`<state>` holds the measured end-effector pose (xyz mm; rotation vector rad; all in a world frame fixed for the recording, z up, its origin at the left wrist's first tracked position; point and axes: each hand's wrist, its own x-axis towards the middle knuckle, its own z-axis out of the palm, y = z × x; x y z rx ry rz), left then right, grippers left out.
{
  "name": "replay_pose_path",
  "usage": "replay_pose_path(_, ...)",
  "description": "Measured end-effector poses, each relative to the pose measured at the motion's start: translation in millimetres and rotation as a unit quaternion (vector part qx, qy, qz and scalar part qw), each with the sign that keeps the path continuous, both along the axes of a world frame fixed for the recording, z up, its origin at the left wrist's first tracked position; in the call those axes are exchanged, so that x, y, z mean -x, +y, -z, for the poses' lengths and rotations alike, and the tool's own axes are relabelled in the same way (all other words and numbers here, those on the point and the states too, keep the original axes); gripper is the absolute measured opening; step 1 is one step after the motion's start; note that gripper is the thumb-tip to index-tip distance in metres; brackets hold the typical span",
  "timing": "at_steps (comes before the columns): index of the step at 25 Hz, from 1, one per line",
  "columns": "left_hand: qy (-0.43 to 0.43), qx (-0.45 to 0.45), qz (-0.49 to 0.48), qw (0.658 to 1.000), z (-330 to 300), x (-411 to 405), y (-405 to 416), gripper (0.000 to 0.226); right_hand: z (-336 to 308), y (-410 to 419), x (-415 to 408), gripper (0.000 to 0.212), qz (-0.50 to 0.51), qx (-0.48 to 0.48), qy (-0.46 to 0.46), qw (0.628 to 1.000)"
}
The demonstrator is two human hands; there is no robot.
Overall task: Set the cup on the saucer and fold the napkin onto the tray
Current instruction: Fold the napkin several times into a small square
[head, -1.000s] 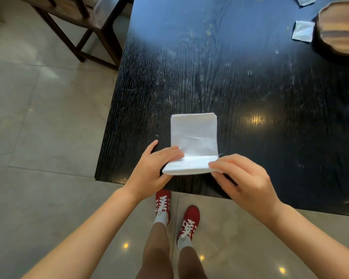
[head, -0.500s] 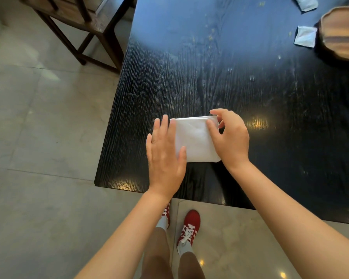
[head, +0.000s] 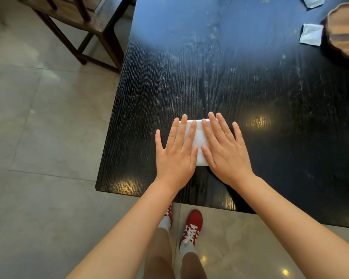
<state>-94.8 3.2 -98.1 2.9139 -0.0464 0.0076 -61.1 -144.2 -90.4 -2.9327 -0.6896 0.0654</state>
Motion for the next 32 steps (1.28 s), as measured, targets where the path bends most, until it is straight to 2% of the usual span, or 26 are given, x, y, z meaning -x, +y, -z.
replay_pose_path(13, 0.06, -0.02, 0.031, 0.997, -1, -7, 5, 0.057, 4, 6, -5, 0.06, -0.025, 0.03, 0.01, 0.999)
replay_pose_path(17, 0.101, 0.02, 0.051, 0.993, -10, -8, 7, 0.06, 1, 7, -3, 0.06, -0.012, 0.029, 0.014, 0.999)
replay_pose_path(19, 0.103, 0.096, 0.002, 0.99, -20, -5, 6, 0.065, 1, 8, -3, 0.061, -0.006, 0.03, 0.013, 0.999)
replay_pose_path(22, 0.026, 0.238, -0.176, 0.955, -37, -4, 3, 0.051, 1, 8, -4, 0.062, -0.005, 0.029, 0.014, 0.999)
replay_pose_path(26, 0.098, 0.367, -0.327, 0.865, -45, -28, 7, 0.031, 0, 7, -5, 0.061, -0.012, 0.024, 0.023, 0.999)
replay_pose_path(28, 0.116, 0.387, -0.339, 0.85, -46, -40, 14, 0.019, 0, 6, -4, 0.061, -0.011, 0.014, 0.022, 1.0)
replay_pose_path(30, 0.13, 0.43, -0.333, 0.829, -50, -42, 17, 0.017, 0, 6, -1, 0.059, -0.007, -0.016, 0.019, 1.0)
replay_pose_path(32, 0.143, 0.468, -0.322, 0.811, -58, -37, 17, 0.011, -3, 6, 1, 0.052, 0.014, -0.092, 0.018, 0.996)
